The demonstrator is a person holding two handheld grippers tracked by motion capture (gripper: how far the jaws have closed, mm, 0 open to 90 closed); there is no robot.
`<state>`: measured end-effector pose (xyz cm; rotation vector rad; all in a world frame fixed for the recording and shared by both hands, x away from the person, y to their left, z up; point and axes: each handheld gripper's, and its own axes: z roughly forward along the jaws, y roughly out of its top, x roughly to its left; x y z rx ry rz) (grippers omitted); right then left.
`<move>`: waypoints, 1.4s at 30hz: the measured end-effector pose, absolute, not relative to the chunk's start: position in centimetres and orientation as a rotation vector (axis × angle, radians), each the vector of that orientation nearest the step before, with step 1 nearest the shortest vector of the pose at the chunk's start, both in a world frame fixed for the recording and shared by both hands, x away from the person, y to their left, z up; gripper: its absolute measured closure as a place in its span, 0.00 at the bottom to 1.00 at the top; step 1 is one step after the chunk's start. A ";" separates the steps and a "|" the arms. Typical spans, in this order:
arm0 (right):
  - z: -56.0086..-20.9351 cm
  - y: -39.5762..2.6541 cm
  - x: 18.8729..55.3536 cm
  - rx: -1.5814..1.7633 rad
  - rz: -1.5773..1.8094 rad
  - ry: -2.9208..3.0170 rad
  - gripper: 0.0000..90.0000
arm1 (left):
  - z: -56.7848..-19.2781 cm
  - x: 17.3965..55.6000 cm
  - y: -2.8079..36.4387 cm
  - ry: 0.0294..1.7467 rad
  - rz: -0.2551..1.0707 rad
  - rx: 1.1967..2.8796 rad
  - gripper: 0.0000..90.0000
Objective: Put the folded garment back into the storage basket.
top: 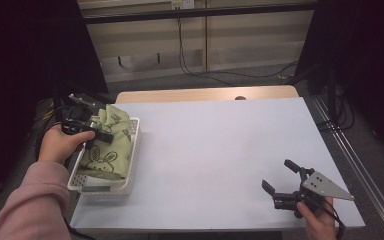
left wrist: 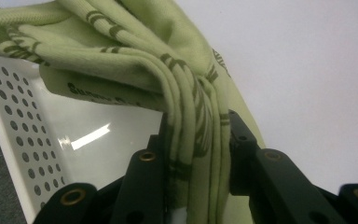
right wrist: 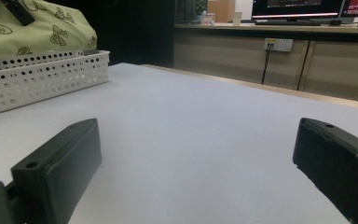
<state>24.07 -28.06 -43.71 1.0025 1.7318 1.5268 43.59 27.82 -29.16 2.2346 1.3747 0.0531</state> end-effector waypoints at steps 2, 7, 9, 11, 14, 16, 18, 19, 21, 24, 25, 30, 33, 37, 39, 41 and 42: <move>-43.7 -28.1 24.1 1.000 1.524 1.733 0.01 | -29.3 43.7 27.9 1.353 0.054 2.257 0.81; -43.7 -28.0 24.1 1.002 1.530 1.732 0.01 | -29.5 43.8 27.8 1.360 0.076 2.261 0.81; -43.7 -28.1 24.1 0.998 1.526 1.735 0.01 | -29.6 43.8 27.8 1.356 0.062 2.270 0.81; -43.7 -28.1 24.1 1.001 1.526 1.734 0.01 | -29.8 43.9 27.8 1.359 0.049 2.268 0.81; -43.7 -28.1 24.1 1.003 1.529 1.731 0.01 | -30.0 44.1 27.8 1.364 0.064 2.272 0.81; -43.7 -28.0 24.1 1.005 1.531 1.730 0.01 | -30.1 44.1 27.9 1.365 0.053 2.268 0.81; -43.7 -28.1 24.1 0.999 1.526 1.734 0.01 | -30.3 44.1 27.9 1.371 0.054 2.268 0.81; -43.7 -28.1 24.1 1.001 1.528 1.732 0.01 | -30.3 44.1 27.9 1.372 0.054 2.272 0.81; -43.7 -28.0 24.1 1.002 1.530 1.732 0.01 | -30.4 44.2 27.8 1.374 0.066 2.272 0.81; -43.7 -28.0 24.1 1.000 1.530 1.732 0.01 | -30.7 44.3 27.6 1.378 0.046 2.270 0.81; -43.7 -28.0 24.1 1.001 1.530 1.732 0.01 | -30.7 44.3 27.6 1.378 0.046 2.270 0.81; -43.7 -28.1 24.1 1.002 1.528 1.731 0.01 | -31.0 44.4 27.3 1.378 0.071 2.273 0.81; -43.7 -28.1 24.1 1.002 1.530 1.732 0.01 | -31.1 44.5 27.4 1.357 0.077 2.291 0.81; -43.7 -28.1 24.1 0.999 1.527 1.734 0.01 | -31.2 44.4 27.5 1.373 0.047 2.277 0.81; -43.7 -28.0 24.0 1.001 1.530 1.732 0.01 | -31.3 44.5 27.6 1.361 0.069 2.289 0.81; -43.7 -28.0 24.1 1.001 1.530 1.733 0.01 | -31.4 44.5 27.7 1.355 0.068 2.292 0.81; -43.7 -28.0 24.1 1.001 1.530 1.733 0.01 | -31.4 44.5 27.6 1.357 0.067 2.294 0.81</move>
